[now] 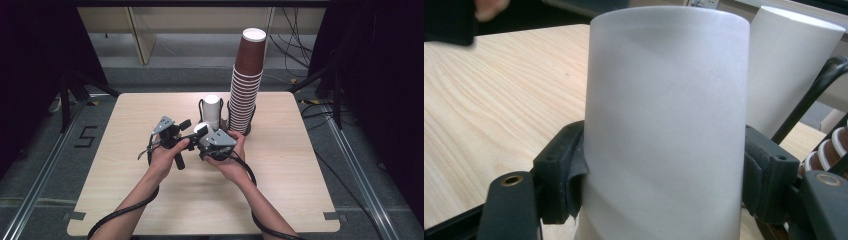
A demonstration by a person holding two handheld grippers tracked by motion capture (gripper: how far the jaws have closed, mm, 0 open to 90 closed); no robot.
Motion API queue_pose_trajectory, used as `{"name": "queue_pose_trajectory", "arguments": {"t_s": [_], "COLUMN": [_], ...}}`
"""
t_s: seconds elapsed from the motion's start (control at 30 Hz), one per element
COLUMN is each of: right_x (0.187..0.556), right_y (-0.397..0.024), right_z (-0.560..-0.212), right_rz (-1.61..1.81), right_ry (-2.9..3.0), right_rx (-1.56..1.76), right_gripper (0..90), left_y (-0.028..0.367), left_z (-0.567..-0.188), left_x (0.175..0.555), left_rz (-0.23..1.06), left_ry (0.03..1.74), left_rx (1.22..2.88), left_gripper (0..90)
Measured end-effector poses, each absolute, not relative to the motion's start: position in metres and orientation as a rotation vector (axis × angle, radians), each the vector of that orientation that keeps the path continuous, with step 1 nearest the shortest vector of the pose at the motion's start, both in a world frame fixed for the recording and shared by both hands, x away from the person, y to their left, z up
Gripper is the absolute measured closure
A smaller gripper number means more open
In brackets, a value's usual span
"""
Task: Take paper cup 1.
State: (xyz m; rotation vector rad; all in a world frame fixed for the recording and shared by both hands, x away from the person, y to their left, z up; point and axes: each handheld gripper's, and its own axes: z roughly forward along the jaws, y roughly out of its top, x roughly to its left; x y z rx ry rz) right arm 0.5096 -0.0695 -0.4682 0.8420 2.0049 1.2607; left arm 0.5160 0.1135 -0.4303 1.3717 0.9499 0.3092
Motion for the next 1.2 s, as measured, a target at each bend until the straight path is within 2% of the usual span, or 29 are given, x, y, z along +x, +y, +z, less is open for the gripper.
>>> {"name": "queue_pose_trajectory", "arguments": {"t_s": [0.63,0.93,1.2], "right_x": [0.508,0.505,0.504], "right_y": [-0.086,-0.085,-0.087], "right_z": [-0.468,-0.467,-0.468], "right_rz": [1.326,1.208,1.024], "right_ry": [1.955,2.005,2.018], "right_rx": [0.917,0.793,0.541], "right_gripper": [31.2,31.2,31.1], "left_y": [0.134,0.137,0.137], "left_z": [-0.429,-0.428,-0.429], "left_x": [0.503,0.503,0.505], "left_rz": [0.361,0.36,0.355], "left_ry": [0.932,0.934,0.934], "left_rx": [1.378,1.385,1.408], "left_gripper": [14.6,15.0,15.2]}}
